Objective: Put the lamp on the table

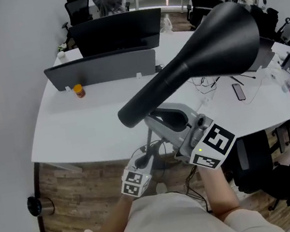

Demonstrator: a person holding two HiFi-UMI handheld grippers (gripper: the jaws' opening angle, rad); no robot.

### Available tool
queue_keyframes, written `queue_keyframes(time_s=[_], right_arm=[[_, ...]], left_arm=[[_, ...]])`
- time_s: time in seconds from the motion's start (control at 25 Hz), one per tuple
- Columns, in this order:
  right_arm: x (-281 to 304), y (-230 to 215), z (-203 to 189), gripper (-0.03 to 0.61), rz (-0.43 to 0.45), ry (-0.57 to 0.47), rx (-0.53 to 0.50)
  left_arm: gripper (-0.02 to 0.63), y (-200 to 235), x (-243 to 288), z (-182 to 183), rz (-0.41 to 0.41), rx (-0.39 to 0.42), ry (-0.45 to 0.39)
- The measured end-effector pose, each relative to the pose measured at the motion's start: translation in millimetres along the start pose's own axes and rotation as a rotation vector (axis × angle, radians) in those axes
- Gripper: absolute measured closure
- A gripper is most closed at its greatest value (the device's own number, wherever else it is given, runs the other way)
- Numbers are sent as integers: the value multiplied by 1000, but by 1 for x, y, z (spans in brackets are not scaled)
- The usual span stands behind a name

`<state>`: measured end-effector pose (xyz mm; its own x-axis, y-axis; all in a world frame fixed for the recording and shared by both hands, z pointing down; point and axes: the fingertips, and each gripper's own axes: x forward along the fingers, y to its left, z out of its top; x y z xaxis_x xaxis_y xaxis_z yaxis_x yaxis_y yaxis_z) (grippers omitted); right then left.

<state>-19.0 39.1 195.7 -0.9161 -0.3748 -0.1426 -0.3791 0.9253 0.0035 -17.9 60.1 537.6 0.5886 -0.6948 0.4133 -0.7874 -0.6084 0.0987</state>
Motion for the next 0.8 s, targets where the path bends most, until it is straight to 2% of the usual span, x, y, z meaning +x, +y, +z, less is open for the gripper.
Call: queue_keyframes(time_s=[0.56, 0.8], right_arm=[[-20, -58, -4, 525, -15, -5, 17], [-30, -72, -5, 525, -56, -6, 17]], left_arm=[[584, -2, 52, 15, -22, 0, 25], [584, -4, 65, 19, -54, 21, 39]])
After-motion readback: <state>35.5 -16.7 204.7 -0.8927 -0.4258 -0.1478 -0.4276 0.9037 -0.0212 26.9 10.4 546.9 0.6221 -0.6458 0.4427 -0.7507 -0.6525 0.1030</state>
